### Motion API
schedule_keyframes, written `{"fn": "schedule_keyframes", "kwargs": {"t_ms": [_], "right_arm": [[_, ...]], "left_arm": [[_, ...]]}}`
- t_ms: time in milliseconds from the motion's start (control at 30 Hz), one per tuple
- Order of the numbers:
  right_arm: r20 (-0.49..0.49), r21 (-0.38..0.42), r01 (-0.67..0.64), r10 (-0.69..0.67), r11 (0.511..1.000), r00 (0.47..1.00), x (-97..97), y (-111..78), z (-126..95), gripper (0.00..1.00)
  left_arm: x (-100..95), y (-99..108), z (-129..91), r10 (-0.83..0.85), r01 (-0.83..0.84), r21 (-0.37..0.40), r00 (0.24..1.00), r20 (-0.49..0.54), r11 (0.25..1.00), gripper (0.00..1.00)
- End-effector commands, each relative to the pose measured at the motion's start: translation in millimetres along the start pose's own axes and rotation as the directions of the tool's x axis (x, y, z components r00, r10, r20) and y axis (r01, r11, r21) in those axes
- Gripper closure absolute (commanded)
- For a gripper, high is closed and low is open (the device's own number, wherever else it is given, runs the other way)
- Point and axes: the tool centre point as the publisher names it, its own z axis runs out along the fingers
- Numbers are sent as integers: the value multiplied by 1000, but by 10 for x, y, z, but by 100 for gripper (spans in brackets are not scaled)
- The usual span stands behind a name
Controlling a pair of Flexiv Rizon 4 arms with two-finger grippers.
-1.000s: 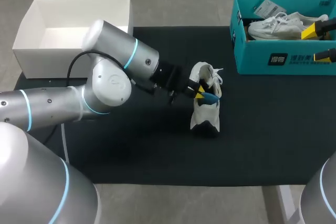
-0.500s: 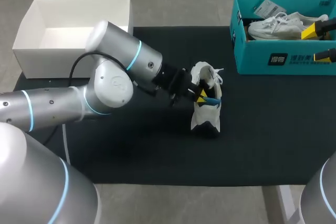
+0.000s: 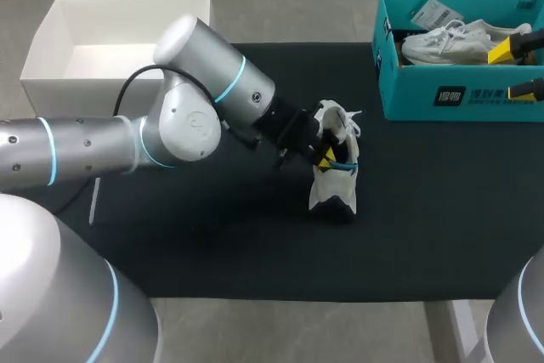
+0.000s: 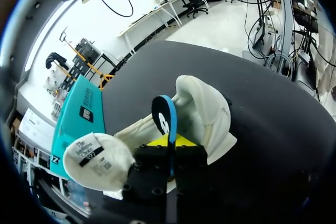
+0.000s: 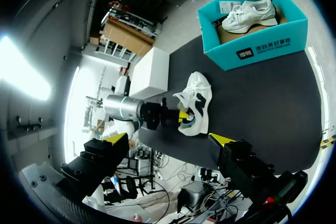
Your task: Take the shoe out of the shoebox, open the shoe tongue, remove and reinsert the insole, then place the shoe into the shoebox
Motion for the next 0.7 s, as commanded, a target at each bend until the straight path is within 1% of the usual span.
{"fn": "schedule_keyframes", "kwargs": {"t_ms": [33, 200, 233, 300, 333, 367, 467, 533, 600, 700], "right_arm": [[3, 0, -1, 1, 1000, 1000, 0, -3, 2, 0], [3, 0, -1, 1, 1000, 1000, 0, -3, 2, 0], [3, 0, -1, 1, 1000, 1000, 0, -3, 2, 0], [3, 0, -1, 1, 1000, 1000, 0, -3, 2, 0], [3, 0, -1, 1, 1000, 1000, 0, -3, 2, 0], [3, 0, -1, 1, 1000, 1000, 0, -3, 2, 0], [3, 0, -1, 1, 1000, 1000, 0, -3, 2, 0], [3, 0, -1, 1, 1000, 1000, 0, -3, 2, 0], [3, 0, -1, 1, 1000, 1000, 0, -3, 2, 0], [3, 0, -1, 1, 1000, 1000, 0, -3, 2, 0]], "left_arm": [[-35, 68, 76, -8, 8, -34, 1000, -12, 999, 100], [-9, 24, 30, -14, 14, -29, 1000, -9, 999, 100], [-5, -4, 7, -14, 14, -17, 1000, -6, 1000, 100], [-2, -77, -58, -20, 20, 35, 1000, 1, 999, 100], [-5, -108, -92, -21, 20, 50, 1000, 7, 999, 75], [-10, -132, -122, -22, 21, 65, 1000, 10, 998, 64], [-10, -191, -202, -28, 25, 103, 999, 27, 994, 51], [-4, -213, -230, -30, 27, 119, 999, 27, 993, 51], [3, -227, -241, -29, 26, 132, 999, 23, 991, 54], [14, -239, -236, -24, 21, 140, 1000, 16, 990, 61]]}}
